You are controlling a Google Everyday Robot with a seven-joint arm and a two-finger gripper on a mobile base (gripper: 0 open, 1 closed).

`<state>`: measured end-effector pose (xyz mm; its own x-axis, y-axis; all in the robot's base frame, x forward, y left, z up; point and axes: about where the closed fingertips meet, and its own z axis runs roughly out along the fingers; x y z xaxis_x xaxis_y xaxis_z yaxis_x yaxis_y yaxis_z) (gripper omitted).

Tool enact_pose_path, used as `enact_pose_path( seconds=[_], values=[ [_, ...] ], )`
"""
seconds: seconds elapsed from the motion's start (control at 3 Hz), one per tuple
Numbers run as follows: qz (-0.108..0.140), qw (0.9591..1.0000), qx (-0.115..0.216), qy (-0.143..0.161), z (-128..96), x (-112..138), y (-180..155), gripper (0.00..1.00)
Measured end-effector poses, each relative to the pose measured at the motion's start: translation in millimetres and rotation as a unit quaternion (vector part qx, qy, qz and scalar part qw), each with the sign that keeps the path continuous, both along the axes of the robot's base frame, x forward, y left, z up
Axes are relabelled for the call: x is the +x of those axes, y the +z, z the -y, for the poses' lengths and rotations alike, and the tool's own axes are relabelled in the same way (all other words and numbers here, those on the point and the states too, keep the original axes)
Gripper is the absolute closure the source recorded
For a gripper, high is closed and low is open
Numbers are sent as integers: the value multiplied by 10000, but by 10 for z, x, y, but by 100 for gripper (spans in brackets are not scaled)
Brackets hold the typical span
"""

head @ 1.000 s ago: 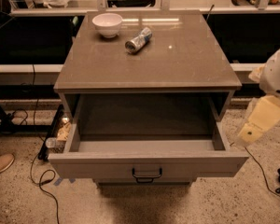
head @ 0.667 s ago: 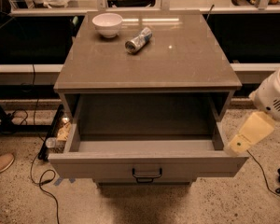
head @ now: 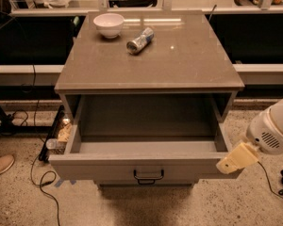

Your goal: Close top drawer

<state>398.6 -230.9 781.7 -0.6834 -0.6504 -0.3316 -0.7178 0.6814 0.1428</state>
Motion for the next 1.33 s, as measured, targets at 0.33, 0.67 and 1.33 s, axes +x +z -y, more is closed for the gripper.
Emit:
enact_pose_path(
  seconds=[0.33,0.67,1.33],
  values=[
    [3,10000,8,-98,59,-88,-321,58],
    [-59,9999,27,-132,81,-71,-662,81],
    [-53,9999,25,-125,72,-69,-656,100]
  ],
)
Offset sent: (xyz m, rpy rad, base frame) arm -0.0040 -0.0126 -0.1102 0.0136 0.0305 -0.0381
